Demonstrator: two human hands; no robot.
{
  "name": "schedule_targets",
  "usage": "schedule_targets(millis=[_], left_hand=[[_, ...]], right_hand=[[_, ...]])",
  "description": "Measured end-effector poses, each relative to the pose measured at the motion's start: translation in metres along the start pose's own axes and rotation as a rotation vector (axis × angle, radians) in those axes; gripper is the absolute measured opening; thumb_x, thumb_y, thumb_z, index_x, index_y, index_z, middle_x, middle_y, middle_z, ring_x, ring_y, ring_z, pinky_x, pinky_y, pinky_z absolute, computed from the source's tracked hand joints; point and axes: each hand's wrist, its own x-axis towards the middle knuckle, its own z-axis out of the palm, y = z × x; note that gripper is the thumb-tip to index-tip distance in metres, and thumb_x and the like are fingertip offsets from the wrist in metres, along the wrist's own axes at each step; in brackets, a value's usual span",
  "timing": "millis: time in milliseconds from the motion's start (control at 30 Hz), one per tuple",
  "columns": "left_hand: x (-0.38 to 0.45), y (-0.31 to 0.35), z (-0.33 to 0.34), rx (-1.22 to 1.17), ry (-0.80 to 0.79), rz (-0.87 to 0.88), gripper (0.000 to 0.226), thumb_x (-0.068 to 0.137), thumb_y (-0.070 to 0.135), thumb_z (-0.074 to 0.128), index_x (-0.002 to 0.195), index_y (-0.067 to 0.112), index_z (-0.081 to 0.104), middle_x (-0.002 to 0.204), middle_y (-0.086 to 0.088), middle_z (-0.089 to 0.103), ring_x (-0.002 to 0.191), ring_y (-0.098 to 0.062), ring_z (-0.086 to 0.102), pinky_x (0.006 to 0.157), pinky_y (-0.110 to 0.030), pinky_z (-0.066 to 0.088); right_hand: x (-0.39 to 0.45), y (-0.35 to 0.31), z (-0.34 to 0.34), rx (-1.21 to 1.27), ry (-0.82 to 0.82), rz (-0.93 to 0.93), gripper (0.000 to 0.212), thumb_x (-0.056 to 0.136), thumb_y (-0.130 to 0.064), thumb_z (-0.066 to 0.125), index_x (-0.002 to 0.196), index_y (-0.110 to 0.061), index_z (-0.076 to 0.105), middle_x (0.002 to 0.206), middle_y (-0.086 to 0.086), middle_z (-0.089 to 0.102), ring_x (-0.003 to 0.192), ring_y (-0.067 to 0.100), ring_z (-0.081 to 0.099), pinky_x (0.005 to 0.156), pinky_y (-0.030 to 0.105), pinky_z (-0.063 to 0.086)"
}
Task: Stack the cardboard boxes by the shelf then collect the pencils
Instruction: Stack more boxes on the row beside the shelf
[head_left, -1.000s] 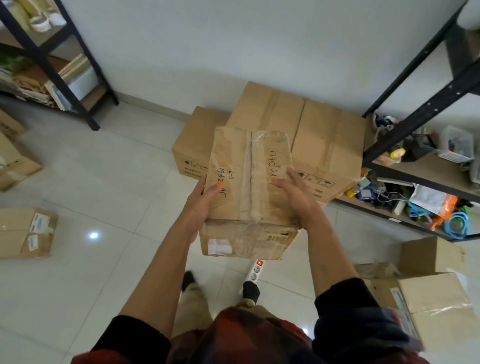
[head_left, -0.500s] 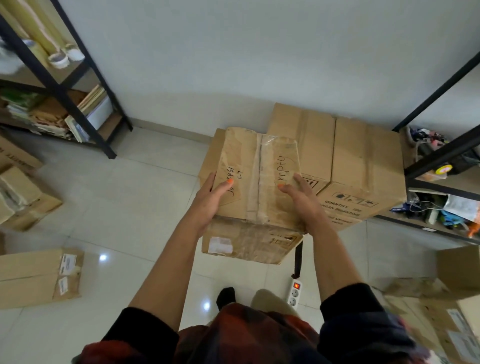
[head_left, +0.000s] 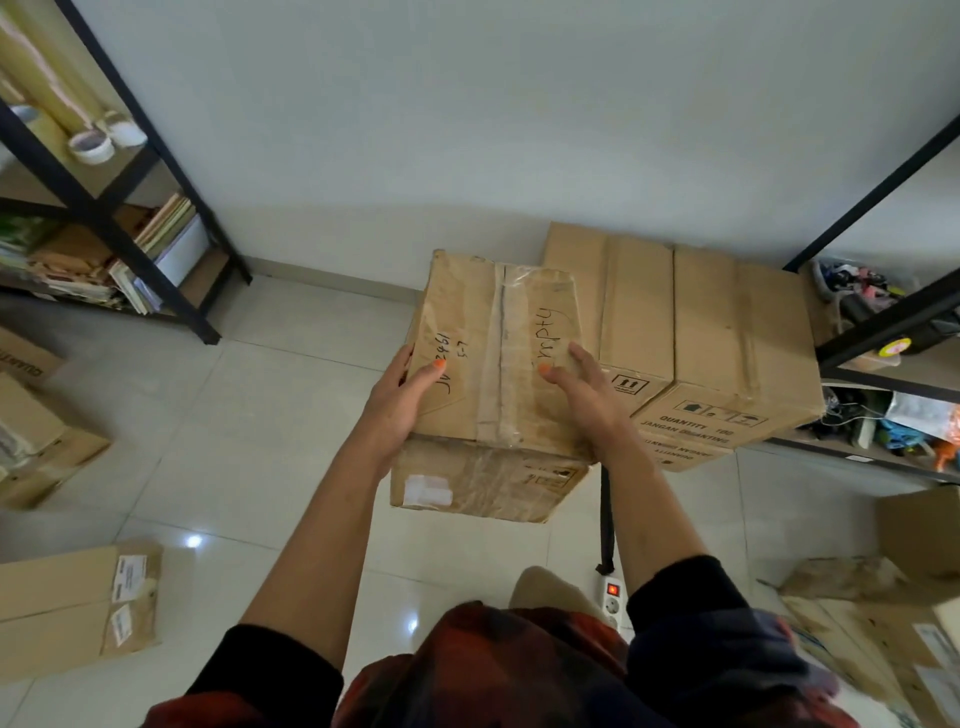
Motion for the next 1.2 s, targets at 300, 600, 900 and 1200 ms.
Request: schedule_targets(millis=[300,600,900,1200], left_hand=[[0.023,0.017,-0.018,0.223,0.059,0.000,0.056,0.087,0.042,0.069,0.136,0.031,0.044,0.124,0.013,0.060,0.116,-0.012,0.058,0.095,-0.032,0.047],[0.091,0.029,-0.023,0.769,0.173,0.029,0.101,0.078,0.068,0.064,0.153,0.045,0.000,0.148,-0.005,0.035,0.128,-0.026,0.047,0.099,-0.040,0.041],[0.162,0.043,-0.053,0.950,0.114,0.049,0.097,0.077,0.072,0.062,0.154,0.041,0.010,0.145,-0.006,0.036,0.117,-0.026,0.055,0.087,-0.035,0.045],[0.220,0.031,-0.084,0.918,0.007,0.048,0.090,0.081,0.067,0.061,0.153,0.042,0.012,0.145,-0.008,0.035,0.123,-0.029,0.051,0.091,-0.037,0.045]], right_hand=[[0.027,-0.007,0.038,-0.209,0.022,-0.139,0.078,0.086,-0.049,0.067,0.151,-0.031,0.029,0.145,0.003,0.043,0.125,0.022,0.048,0.108,0.044,0.040],[0.085,-0.015,0.081,-0.602,0.080,-0.274,0.085,0.081,-0.058,0.068,0.152,-0.043,0.022,0.163,0.007,-0.015,0.148,0.039,0.011,0.117,0.060,0.021],[0.134,-0.025,0.114,-0.630,0.108,-0.179,0.077,0.082,-0.061,0.063,0.150,-0.043,0.029,0.164,0.005,-0.008,0.148,0.034,0.014,0.117,0.050,0.019],[0.176,-0.026,0.147,-0.617,0.167,-0.083,0.072,0.079,-0.058,0.070,0.142,-0.037,0.042,0.163,0.003,0.006,0.142,0.035,0.028,0.114,0.049,0.029]])
